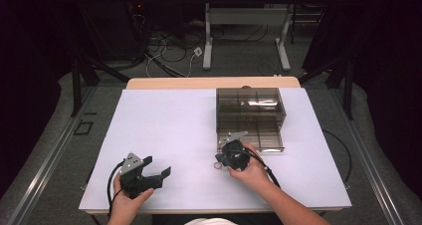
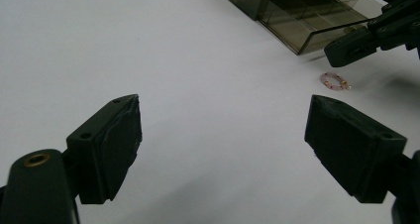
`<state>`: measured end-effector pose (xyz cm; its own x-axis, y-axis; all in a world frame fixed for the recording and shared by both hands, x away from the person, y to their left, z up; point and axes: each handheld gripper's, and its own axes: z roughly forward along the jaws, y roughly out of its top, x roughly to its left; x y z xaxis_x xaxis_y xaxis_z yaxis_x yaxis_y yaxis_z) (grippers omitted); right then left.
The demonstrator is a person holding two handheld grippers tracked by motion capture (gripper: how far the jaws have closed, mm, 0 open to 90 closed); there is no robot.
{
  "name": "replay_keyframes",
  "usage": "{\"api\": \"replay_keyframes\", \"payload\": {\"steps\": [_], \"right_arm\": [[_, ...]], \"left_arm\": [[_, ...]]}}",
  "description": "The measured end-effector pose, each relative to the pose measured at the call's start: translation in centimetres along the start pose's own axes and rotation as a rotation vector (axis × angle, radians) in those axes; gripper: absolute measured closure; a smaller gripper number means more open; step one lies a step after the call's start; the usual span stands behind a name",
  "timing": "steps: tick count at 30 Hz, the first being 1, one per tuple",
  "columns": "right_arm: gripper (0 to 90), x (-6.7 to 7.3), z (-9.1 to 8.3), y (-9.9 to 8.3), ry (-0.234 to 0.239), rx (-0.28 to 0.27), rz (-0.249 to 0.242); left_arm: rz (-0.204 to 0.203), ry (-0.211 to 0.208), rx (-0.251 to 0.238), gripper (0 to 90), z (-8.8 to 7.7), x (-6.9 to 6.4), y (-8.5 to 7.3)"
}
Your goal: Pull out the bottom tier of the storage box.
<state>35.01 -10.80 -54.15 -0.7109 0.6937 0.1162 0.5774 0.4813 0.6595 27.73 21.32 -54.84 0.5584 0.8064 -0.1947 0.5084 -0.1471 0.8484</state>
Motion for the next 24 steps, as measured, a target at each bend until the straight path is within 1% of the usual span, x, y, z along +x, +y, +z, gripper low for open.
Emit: {"api": "replay_keyframes", "payload": {"steps": [2, 3, 4, 5, 6, 7, 10, 11, 13, 15, 17, 18, 19, 20, 22, 23, 24], "right_arm": [[90.0, -0.01, 0.05, -0.01, 0.009, 0.008, -0.004], [89.2, 0.06, 0.28, -0.08, 0.011, -0.012, 0.002], [87.1, -0.06, 0.22, -0.06, 0.007, 0.021, -0.008], [85.2, -0.09, 0.32, -0.08, 0.014, 0.034, -0.002], [85.0, -0.16, 0.44, -0.12, 0.021, 0.041, -0.005], [84.5, -0.15, 0.52, -0.16, 0.015, 0.043, -0.006], [82.9, -0.11, 0.71, -0.23, 0.02, 0.047, -0.007], [82.4, -0.17, 0.77, -0.24, 0.011, 0.048, -0.019], [82.0, -0.14, 0.84, -0.29, 0.009, 0.053, -0.013], [82.0, -0.18, 0.9, -0.34, 0.01, 0.047, -0.017], [82.0, -0.22, 0.91, -0.37, 0.02, 0.042, -0.018], [82.0, -0.26, 0.91, -0.39, 0.022, 0.041, -0.023], [82.0, -0.37, 0.95, -0.41, 0.02, 0.038, -0.039], [82.0, -0.25, 0.93, -0.44, 0.022, 0.038, -0.03], [83.6, -0.15, 0.92, -0.55, 0.008, 0.034, -0.058], [84.6, -0.12, 0.94, -0.6, 0.004, 0.028, -0.081], [85.4, 0.03, 0.93, -0.67, -0.006, 0.026, -0.086]], "left_arm": [[0.0, 0.001, -0.001, 14.8, 0.0, -0.01, 0.0], [0.0, 0.0, 0.0, 14.8, 0.0, 0.01, 0.0], [-0.002, 0.0, 0.0, 14.8, 0.0, 0.02, 0.0], [-0.002, 0.0, 0.001, 14.8, 0.0, 0.02, 0.0], [-0.002, 0.0, 0.0, 14.8, 0.0, 0.02, 0.0], [-0.001, 0.0, 0.0, 14.8, 0.0, 0.02, 0.0], [0.001, 0.003, -0.001, 14.8, -0.03, 0.04, 0.0], [0.002, 0.003, -0.001, 14.8, -0.04, 0.05, 0.01], [0.002, 0.004, -0.001, 14.8, -0.04, 0.05, 0.0], [0.001, 0.004, -0.001, 14.8, -0.04, 0.04, 0.0], [0.001, 0.004, -0.001, 14.8, -0.04, 0.04, 0.0], [0.002, 0.004, -0.001, 14.8, -0.05, 0.04, -0.01], [0.001, 0.004, -0.001, 14.8, -0.05, 0.05, -0.01], [0.001, 0.004, 0.0, 14.8, -0.06, 0.06, 0.0], [-0.003, 0.003, -0.001, 14.8, -0.06, 0.04, 0.0], [0.0, 0.004, -0.001, 14.8, -0.07, 0.05, 0.01], [0.0, 0.004, 0.0, 14.8, -0.06, 0.05, 0.01]]}}
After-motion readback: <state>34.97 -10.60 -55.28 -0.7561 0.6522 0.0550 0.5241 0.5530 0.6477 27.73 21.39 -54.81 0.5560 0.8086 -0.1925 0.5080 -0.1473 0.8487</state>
